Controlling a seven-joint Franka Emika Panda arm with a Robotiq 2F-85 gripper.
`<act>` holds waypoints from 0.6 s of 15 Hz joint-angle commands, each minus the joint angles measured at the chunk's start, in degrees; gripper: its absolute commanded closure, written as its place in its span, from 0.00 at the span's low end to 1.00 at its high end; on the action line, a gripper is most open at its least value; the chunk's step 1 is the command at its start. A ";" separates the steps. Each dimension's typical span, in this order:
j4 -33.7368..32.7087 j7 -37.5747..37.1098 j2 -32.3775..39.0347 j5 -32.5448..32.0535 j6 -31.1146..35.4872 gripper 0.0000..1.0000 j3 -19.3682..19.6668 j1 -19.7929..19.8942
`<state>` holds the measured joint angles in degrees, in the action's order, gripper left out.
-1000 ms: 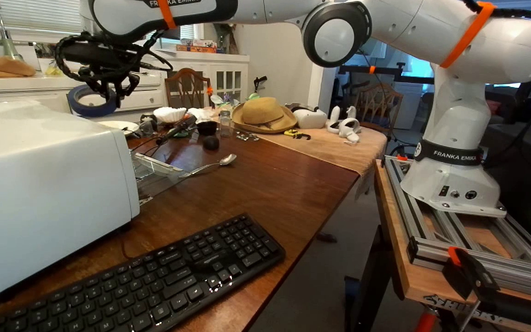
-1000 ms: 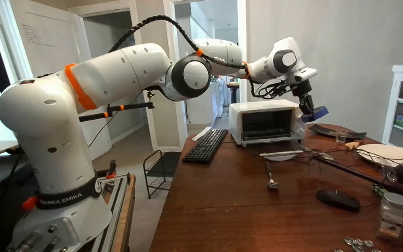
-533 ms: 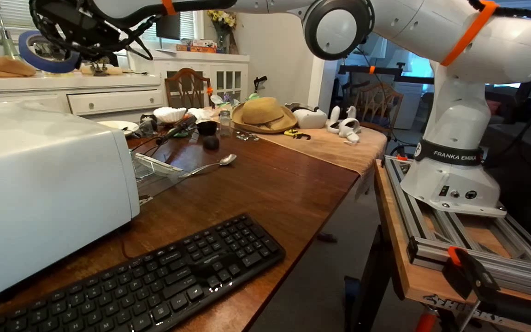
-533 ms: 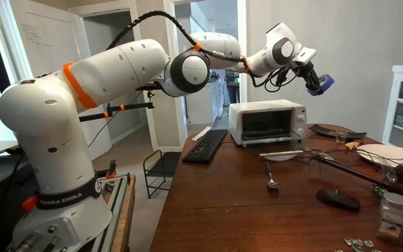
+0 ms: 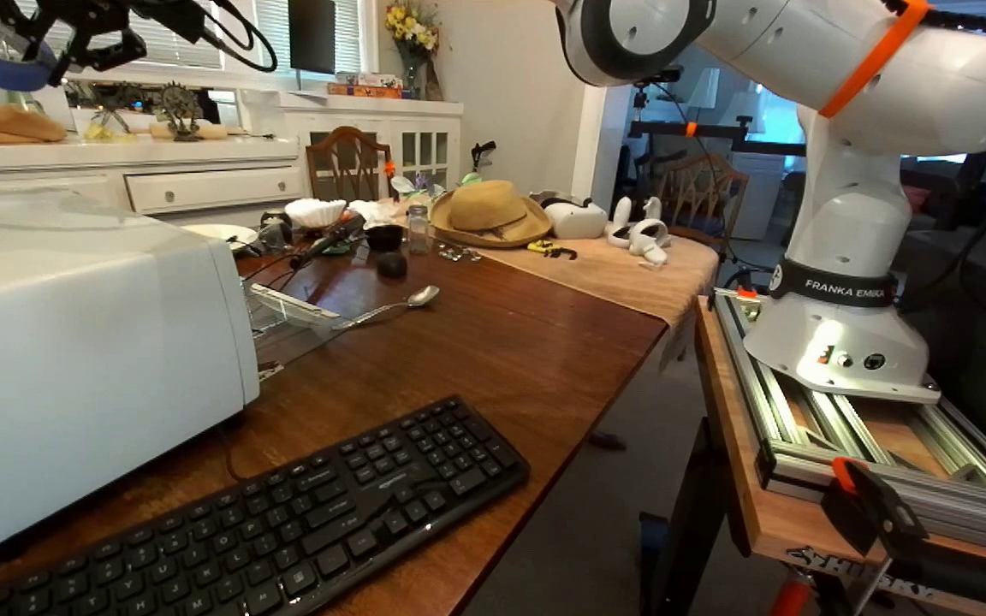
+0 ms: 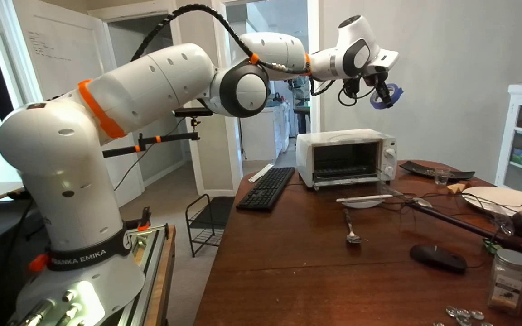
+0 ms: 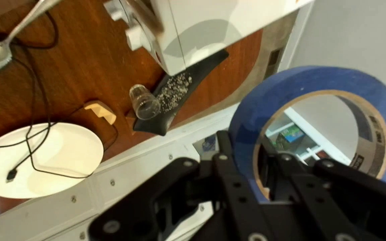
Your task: Use the silver spoon to pull out the oven rack then put the blue masking tape on top of the oven.
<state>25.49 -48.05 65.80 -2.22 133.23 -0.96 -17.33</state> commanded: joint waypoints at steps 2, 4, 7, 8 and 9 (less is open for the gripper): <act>3.22 -0.33 -4.03 -0.62 -15.69 0.94 2.30 -2.25; 2.54 0.44 -3.98 -0.62 -22.20 0.94 2.36 -2.84; 1.34 2.56 -3.44 -0.56 -27.86 0.94 1.75 -3.53; 1.17 3.79 -3.19 -0.37 -28.89 0.94 1.39 -3.81; 1.22 4.96 -2.96 -0.20 -30.20 0.94 1.09 -4.06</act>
<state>26.00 -46.07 63.34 -2.60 106.90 0.54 -20.59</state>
